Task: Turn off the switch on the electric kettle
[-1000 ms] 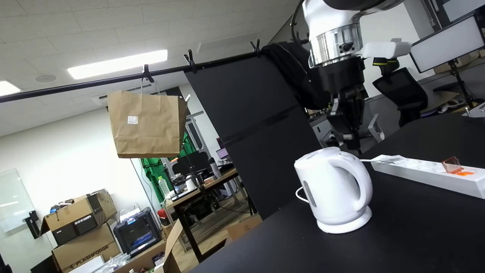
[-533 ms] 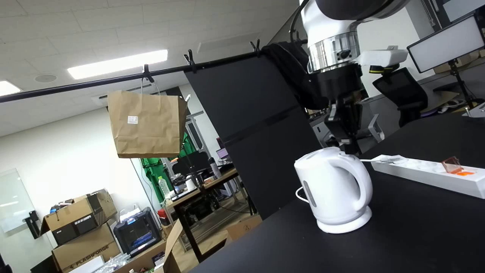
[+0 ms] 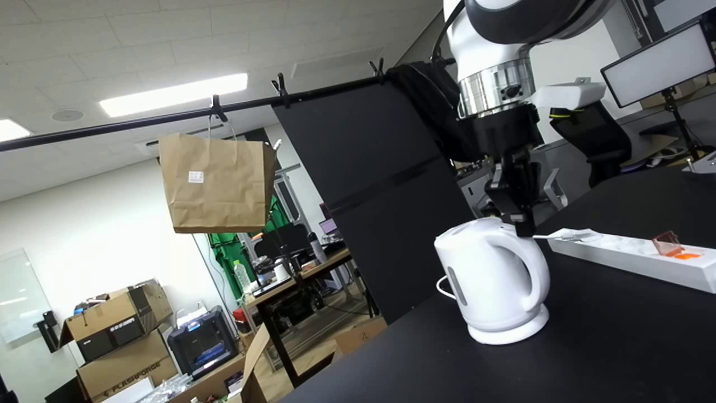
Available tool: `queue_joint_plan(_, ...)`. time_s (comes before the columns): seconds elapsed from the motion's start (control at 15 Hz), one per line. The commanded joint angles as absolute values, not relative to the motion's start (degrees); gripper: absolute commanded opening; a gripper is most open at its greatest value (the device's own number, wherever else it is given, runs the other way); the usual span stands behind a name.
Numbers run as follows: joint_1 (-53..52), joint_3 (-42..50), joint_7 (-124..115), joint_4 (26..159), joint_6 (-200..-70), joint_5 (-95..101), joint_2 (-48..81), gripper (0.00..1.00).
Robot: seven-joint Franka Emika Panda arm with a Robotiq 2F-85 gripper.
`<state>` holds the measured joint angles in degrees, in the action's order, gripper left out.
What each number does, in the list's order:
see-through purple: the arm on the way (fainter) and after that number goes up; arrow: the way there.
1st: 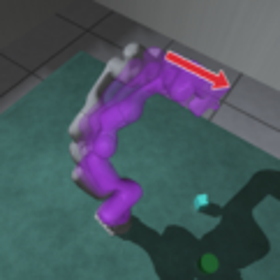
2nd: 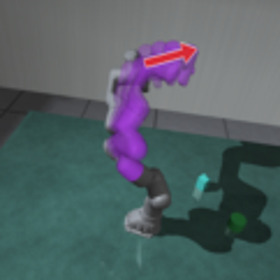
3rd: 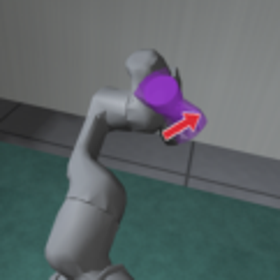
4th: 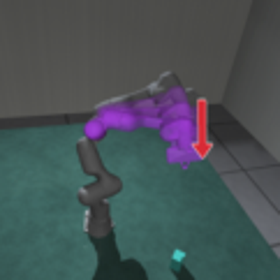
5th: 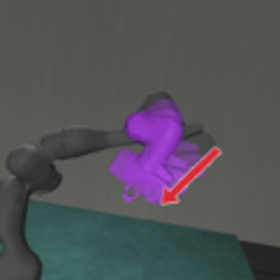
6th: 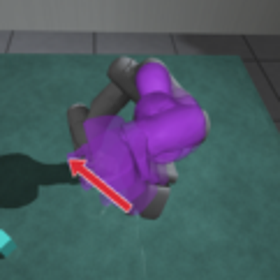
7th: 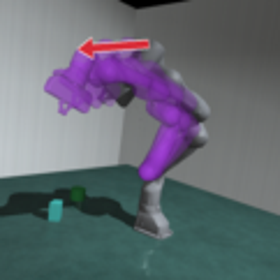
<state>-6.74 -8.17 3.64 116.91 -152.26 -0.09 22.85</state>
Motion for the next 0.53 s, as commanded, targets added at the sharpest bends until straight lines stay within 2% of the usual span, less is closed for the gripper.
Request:
queue_joint_plan(0.0, -6.8, -7.9, 3.0, 114.9, -150.2, -0.6, 23.9, 0.00)
queue_joint_plan(0.47, -6.1, -8.7, 3.7, 113.8, -147.7, -2.6, 23.9, 0.00)
